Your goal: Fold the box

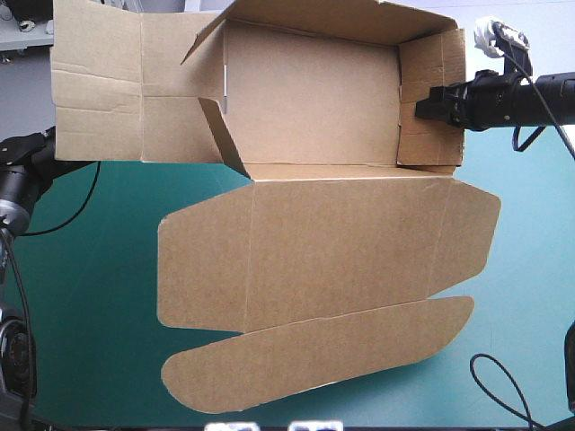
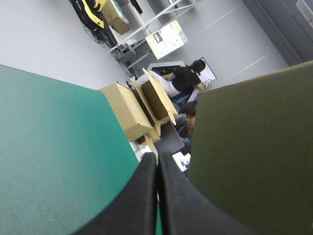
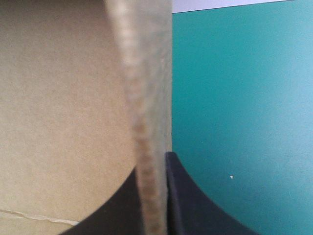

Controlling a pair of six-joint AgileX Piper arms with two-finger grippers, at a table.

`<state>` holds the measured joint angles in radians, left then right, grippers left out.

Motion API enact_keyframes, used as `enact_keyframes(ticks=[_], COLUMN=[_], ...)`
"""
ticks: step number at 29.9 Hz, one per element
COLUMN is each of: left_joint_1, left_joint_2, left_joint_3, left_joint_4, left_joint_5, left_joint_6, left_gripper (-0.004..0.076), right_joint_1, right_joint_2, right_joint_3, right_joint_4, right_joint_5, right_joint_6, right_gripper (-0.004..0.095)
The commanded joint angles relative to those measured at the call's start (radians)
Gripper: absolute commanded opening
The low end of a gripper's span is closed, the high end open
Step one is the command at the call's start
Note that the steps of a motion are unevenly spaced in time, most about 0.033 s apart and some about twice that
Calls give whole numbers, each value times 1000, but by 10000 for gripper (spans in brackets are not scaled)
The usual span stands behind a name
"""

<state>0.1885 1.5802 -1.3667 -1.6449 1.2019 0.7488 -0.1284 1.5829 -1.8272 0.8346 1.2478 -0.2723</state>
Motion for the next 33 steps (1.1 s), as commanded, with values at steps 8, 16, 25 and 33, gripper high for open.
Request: enact_keyframes(ticks=[8, 16, 25, 33], left_joint_1=[-56, -121, -135, -135], left_joint_2=[-115, -147, -162, -172], left_joint_3=[-28, -28, -28, -28], left_joint_4=[-63, 24, 109, 107], left_joint_5=[91, 91, 89, 89], left_joint_6=[8, 6, -26, -28], left_gripper=[-9, -9, -9, -9], right_joint_1=[5, 78, 102, 106], right_joint_2=[-43, -5, 31, 66], right_joint_3=[-28, -28, -28, -28], right_joint_4=[18, -86, -110, -114], right_joint_5=[-63, -111, -170, -174], right_joint_6=[3, 14, 19, 13], right_gripper=[-16, -16, -16, -17])
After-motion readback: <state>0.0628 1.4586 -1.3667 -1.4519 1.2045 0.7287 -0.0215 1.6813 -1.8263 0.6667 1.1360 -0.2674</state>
